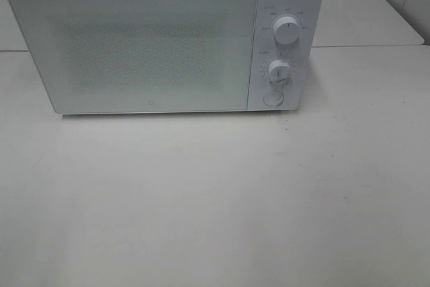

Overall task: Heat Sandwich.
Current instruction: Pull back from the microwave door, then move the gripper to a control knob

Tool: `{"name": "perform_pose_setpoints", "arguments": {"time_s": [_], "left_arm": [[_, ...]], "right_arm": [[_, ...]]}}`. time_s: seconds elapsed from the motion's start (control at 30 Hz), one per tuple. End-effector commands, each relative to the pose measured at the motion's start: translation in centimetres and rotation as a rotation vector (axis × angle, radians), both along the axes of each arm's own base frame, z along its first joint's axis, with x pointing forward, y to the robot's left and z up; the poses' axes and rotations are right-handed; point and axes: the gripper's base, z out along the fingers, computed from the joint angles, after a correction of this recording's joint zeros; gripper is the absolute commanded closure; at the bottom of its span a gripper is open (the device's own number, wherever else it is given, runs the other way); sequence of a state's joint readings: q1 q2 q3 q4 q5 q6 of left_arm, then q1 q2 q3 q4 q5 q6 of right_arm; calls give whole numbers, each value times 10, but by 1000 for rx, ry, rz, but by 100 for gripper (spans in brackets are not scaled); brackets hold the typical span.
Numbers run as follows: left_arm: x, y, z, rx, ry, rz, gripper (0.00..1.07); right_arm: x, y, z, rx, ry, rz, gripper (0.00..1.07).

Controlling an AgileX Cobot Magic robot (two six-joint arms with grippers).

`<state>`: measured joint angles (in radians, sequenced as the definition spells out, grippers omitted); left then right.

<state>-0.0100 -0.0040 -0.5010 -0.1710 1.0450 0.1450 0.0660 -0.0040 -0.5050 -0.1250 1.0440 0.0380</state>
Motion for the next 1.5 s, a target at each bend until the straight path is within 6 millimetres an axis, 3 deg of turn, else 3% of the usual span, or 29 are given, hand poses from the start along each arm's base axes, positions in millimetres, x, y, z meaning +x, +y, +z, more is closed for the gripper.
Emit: {"name": "perform_pose_setpoints", "arguments": {"time_s": [0.03,0.27,0.6,0.73,0.9,1.03,1.5], "left_arm": [[-4,0,0,-7,-35,2,5],[-4,0,0,-7,-35,2,5],[-4,0,0,-7,-35,2,5],[-4,0,0,-7,-35,2,5],[-4,0,0,-7,-35,2,5],[-4,0,0,-7,-35,2,5],[-4,0,0,-7,-35,2,5]], "right_arm": [[-4,0,1,9,-41,-7,31],[0,0,14,14,-35,-10,31],[31,3,29,12,-63,5,31],[55,6,33,10,-57,18,31],[67,7,34,8,-50,23,31],[89,9,33,5,-19,31,31],[141,14,24,33,5,38,31]]}}
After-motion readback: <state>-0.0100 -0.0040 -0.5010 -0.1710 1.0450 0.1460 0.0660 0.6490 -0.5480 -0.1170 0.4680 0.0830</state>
